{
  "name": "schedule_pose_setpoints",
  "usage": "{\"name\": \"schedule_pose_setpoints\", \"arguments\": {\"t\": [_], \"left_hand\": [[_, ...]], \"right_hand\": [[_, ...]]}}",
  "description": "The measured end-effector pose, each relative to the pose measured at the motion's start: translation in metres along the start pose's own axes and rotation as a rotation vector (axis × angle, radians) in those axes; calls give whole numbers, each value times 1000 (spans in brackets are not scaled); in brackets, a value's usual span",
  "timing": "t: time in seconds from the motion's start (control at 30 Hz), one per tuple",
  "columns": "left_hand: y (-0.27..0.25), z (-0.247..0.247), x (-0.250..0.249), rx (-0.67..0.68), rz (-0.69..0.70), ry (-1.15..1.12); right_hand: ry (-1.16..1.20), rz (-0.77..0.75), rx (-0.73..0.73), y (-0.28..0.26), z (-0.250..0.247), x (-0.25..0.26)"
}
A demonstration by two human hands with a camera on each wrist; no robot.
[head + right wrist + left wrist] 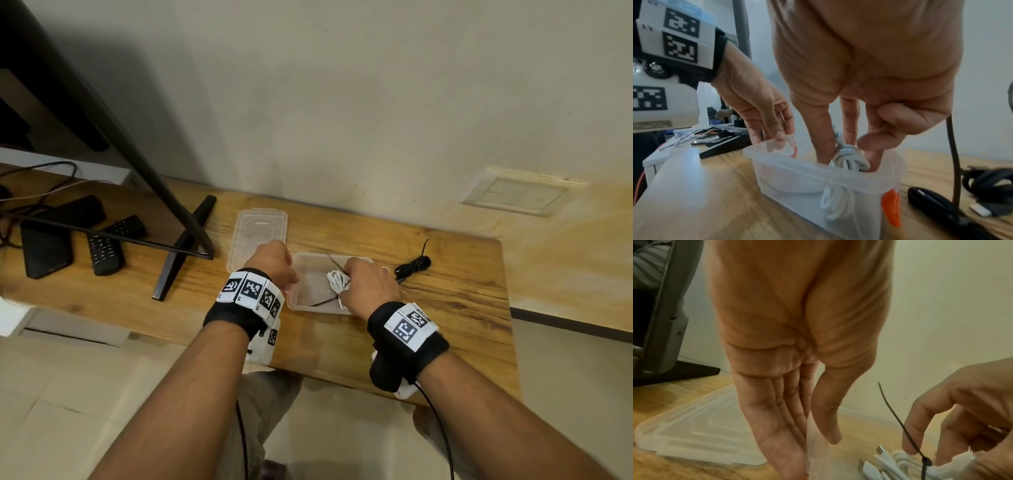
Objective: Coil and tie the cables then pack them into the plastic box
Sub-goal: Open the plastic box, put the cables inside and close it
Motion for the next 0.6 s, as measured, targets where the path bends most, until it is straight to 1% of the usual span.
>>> {"name": "schedule_pose_setpoints", "arguments": {"t": [0.07, 0.13, 0.23, 0.3, 0.37, 0.5, 0.53, 0.6], "left_hand": [[-1, 1, 0, 7, -3, 0], [-1, 1, 0, 8, -3, 4], [-1, -1, -1, 6, -2, 8], [-2, -1, 0, 6, -4, 6], [-1, 0, 0, 6, -4, -1], [-1, 0, 0, 5, -8, -7], [-1, 0, -1, 3, -5, -7], [-1, 0, -2, 3, -2, 3]], "right_hand": [[47, -17, -2, -2, 1, 1], [30, -56, -36, -3, -1, 3], [-95, -122, -153, -10, -9, 11], [-175, -166, -190, -13, -7, 18], [-237, -180, -128, -10, 2, 20], [-255, -141, 82, -2, 17, 12], [-266, -141, 106, -1, 20, 11], [-286, -147, 72, -1, 20, 12]]}}
Point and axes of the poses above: each hand's wrist, its own y-axis towards the middle knuckle, its own z-axis out of the palm, x = y × z, the point moved 10 cm from there along y, towards the middle knuckle, and after that the axes turned 2 degrees about x, right-handed, at the moved point
